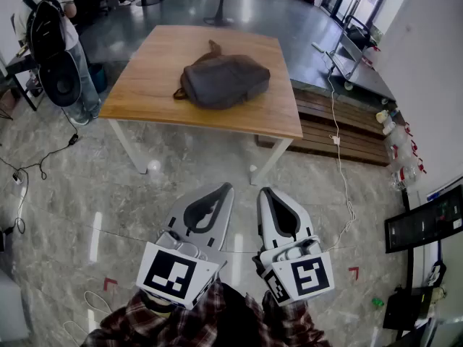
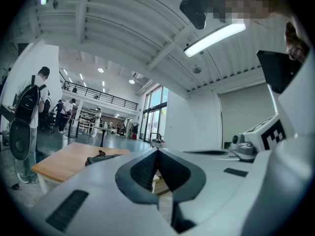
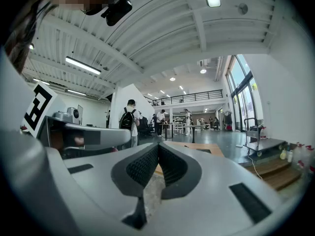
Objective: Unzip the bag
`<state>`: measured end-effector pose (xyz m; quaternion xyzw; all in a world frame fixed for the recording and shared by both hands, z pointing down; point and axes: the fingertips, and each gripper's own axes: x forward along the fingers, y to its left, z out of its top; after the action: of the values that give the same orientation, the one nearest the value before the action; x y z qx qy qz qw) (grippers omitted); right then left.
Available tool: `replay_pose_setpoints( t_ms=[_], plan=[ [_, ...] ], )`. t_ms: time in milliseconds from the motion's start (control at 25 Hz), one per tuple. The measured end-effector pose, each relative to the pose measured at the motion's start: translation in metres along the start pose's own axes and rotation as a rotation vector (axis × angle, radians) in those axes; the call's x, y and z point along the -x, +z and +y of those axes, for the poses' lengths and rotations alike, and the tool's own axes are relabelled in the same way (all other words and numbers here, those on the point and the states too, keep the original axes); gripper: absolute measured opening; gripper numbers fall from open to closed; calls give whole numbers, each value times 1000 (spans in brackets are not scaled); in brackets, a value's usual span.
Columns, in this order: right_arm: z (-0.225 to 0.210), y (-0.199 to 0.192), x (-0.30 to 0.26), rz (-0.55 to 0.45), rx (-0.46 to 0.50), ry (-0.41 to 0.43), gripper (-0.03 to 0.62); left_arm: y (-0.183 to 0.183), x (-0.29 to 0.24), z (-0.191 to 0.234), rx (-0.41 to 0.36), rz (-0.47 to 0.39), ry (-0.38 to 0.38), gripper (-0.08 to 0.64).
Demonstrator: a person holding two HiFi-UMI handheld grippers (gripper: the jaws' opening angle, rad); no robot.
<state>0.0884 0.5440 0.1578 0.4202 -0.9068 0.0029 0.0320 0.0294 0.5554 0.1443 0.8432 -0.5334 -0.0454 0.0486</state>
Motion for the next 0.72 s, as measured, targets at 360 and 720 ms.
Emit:
replay_pose_setpoints(
  t_ms=[360,720],
  plan=[
    [-36,1,-100,-2,9,4,11,-4,-73,74,35,40,-2,9],
    [-52,23,-228,-26,21,-54,11,29,-146,184,4,-10,-69,9]
  ],
)
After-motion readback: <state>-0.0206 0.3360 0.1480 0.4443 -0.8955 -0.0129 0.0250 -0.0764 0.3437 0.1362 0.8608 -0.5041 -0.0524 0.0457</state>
